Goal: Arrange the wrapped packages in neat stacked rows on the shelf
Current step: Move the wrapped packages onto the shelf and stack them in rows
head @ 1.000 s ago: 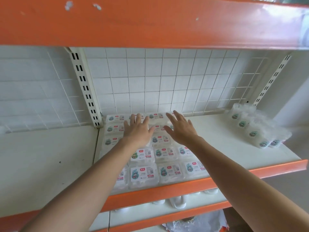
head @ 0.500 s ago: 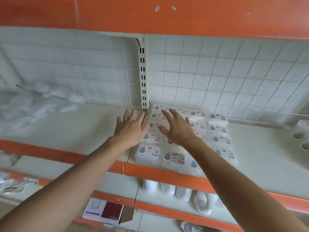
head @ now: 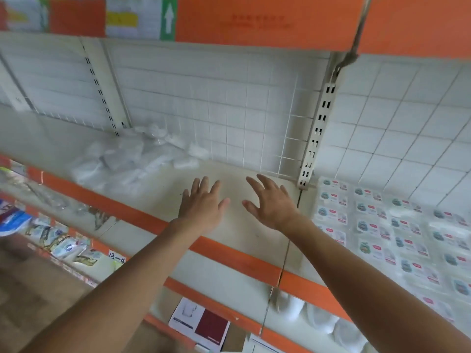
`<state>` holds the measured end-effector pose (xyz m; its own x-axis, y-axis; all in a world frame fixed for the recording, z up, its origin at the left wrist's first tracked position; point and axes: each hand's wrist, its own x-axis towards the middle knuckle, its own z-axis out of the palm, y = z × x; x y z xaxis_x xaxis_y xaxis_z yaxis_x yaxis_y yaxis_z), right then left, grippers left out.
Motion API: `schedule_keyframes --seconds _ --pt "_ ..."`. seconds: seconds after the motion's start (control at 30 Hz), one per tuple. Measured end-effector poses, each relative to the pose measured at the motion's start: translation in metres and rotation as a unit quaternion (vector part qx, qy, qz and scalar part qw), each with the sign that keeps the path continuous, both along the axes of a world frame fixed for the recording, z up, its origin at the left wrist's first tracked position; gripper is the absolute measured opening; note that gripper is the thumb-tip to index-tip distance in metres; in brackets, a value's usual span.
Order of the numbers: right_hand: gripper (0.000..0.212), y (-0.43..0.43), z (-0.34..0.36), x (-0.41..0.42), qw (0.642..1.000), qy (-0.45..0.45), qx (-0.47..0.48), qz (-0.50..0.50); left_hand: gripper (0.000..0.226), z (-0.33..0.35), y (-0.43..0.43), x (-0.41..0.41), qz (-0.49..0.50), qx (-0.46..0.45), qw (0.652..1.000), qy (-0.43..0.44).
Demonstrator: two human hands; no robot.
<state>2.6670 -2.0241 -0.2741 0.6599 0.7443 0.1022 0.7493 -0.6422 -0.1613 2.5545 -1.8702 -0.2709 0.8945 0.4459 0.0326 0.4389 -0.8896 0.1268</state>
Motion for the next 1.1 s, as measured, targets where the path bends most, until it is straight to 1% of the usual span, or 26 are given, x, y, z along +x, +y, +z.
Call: schedule_keyframes --seconds 0.1,0.2,0.3,0.43,0.53,0.6,0.7,0.8,0.9,0.97,1.1 --pt "0.067 0.051 -0.005 -0.004 1.0 0.003 -0.007 -0.001 0.059 -0.006 0.051 -0.001 -0.003 -0.001 1.0 -0.011" --pt "0.067 0.11 -0.013 -0.008 0.999 0.028 -0.018 -0.016 0.06 -0.01 0.11 0.001 -0.016 -0.011 1.0 -0.012" --pt "0.067 0.157 -0.019 -0.008 0.998 0.037 -0.032 -0.036 0.06 -0.009 0.155 0.007 -0.059 -0.022 0.998 -0.005" --pt "0.067 0.203 -0.017 0.001 0.998 0.029 -0.015 -0.057 0.06 -0.008 0.196 0.024 -0.113 -0.04 0.993 0.016" --pt "0.067 0.221 -0.016 0.01 0.996 0.036 -0.005 -0.08 0.061 -0.015 0.205 0.041 -0.15 -0.064 0.986 0.036" --pt "0.068 0.229 -0.016 0.017 0.995 0.038 -0.01 -0.087 0.062 -0.023 0.207 0.054 -0.17 -0.055 0.983 0.049" --pt "0.069 0.239 -0.015 0.03 0.995 0.04 -0.018 -0.095 0.061 -0.034 0.216 0.068 -0.164 -0.029 0.984 0.057" --pt "0.068 0.251 -0.014 0.042 0.994 0.038 -0.021 -0.101 0.055 -0.037 0.221 0.069 -0.169 0.005 0.985 0.034" --pt "0.067 0.266 -0.013 0.052 0.994 0.042 -0.02 -0.102 0.048 -0.034 0.224 0.064 -0.183 0.014 0.983 0.002" --pt "0.068 0.275 -0.015 0.056 0.994 0.047 -0.026 -0.1 0.046 -0.032 0.227 0.061 -0.185 0.013 0.983 -0.006" --pt "0.07 0.288 -0.017 0.065 0.993 0.046 -0.032 -0.105 0.036 -0.029 0.23 0.055 -0.182 0.032 0.983 -0.007"
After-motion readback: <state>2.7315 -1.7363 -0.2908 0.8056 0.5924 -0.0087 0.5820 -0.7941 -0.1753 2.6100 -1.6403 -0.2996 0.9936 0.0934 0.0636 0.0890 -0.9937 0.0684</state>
